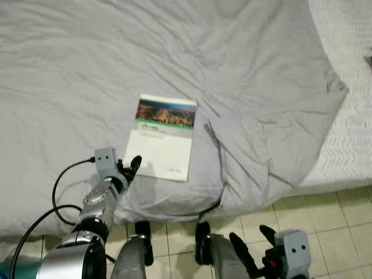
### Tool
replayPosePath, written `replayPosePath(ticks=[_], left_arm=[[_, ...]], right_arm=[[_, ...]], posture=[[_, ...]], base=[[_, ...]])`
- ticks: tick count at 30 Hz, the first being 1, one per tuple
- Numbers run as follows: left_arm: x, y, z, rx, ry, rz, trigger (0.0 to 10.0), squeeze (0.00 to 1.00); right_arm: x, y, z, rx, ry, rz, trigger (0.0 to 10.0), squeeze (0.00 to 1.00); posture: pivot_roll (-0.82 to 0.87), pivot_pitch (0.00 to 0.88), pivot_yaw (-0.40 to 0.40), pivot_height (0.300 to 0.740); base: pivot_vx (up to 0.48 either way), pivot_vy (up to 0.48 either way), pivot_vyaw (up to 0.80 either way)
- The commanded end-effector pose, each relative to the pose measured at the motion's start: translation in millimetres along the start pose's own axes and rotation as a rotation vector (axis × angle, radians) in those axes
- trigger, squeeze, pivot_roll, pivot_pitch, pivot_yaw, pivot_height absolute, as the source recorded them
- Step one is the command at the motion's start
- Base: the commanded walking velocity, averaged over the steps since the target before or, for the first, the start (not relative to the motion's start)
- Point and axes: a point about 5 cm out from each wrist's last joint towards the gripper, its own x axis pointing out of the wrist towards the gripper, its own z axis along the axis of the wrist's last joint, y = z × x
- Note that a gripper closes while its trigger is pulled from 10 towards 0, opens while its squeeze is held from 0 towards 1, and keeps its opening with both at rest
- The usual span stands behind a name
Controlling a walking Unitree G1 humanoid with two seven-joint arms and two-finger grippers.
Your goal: Clean up the room
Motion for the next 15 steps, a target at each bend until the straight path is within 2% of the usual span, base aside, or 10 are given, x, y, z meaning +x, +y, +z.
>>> replayPosePath(ticks=[1,5,11,15], left_arm=[[-7.2,9.8,-15.1,-0.046,0.048,0.044,10.0,0.00],[-8.2,13.1,-16.2,-0.095,0.047,0.062,10.0,0.00],[-10.1,25.4,-8.2,-0.101,0.013,0.126,10.0,0.00],[-13.1,28.2,-14.1,-0.111,0.030,0.138,10.0,0.00]], right_arm=[[-8.3,-0.1,-4.6,0.011,0.036,-0.013,10.0,0.00],[-15.5,2.8,-3.9,0.012,0.053,-0.006,10.0,0.00],[-25.2,3.1,-5.3,0.010,0.086,-0.004,10.0,0.00],[-28.5,3.4,-7.0,0.010,0.102,0.000,10.0,0.00]], posture=[[-0.32,0.663,-0.106,0.740],[-0.34,0.680,-0.126,0.740],[-0.35,0.696,-0.144,0.740],[-0.35,0.697,-0.146,0.740]], base=[[0.000,0.000,0.00],[0.000,0.000,0.00],[0.000,0.000,0.00],[0.000,0.000,0.00]])
